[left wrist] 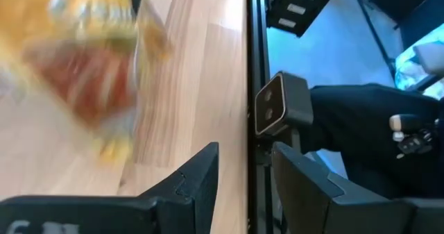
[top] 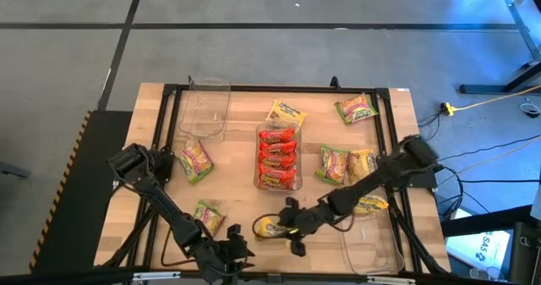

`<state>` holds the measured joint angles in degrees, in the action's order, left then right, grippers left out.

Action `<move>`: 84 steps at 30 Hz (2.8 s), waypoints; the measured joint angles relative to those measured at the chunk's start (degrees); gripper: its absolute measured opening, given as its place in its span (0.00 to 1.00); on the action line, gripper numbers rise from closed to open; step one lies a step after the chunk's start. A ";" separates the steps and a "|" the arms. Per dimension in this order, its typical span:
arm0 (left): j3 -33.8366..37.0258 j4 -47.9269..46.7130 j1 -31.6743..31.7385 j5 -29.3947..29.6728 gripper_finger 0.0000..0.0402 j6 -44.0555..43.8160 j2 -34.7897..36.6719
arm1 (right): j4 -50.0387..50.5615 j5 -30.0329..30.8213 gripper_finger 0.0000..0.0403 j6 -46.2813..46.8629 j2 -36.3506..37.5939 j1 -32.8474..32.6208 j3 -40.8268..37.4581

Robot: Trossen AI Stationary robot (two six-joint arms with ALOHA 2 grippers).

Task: Sort Maruchan noodles
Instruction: Put the bottom yellow noodle pack into the bottom transparent bin

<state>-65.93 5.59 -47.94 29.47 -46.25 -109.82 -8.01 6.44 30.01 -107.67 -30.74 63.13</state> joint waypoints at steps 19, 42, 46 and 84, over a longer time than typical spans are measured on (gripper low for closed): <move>0.04 1.12 3.56 -0.53 0.32 0.31 0.00 | 47.36 9.06 0.25 12.47 31.84 -15.58 0.04; 0.04 3.73 7.53 -2.18 0.32 -0.10 -0.04 | 61.31 15.51 0.24 40.16 37.30 -36.72 -12.92; 0.04 4.21 7.82 -2.19 0.32 -0.10 -0.04 | 56.68 15.53 0.24 40.01 37.30 -36.70 -16.99; 0.04 4.39 8.08 -1.84 0.32 0.31 -0.04 | 54.75 8.98 0.49 43.24 37.39 -36.64 -19.16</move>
<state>-65.89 9.98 -39.86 27.64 -45.93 -109.86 46.74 15.42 73.25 -70.28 -67.37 43.97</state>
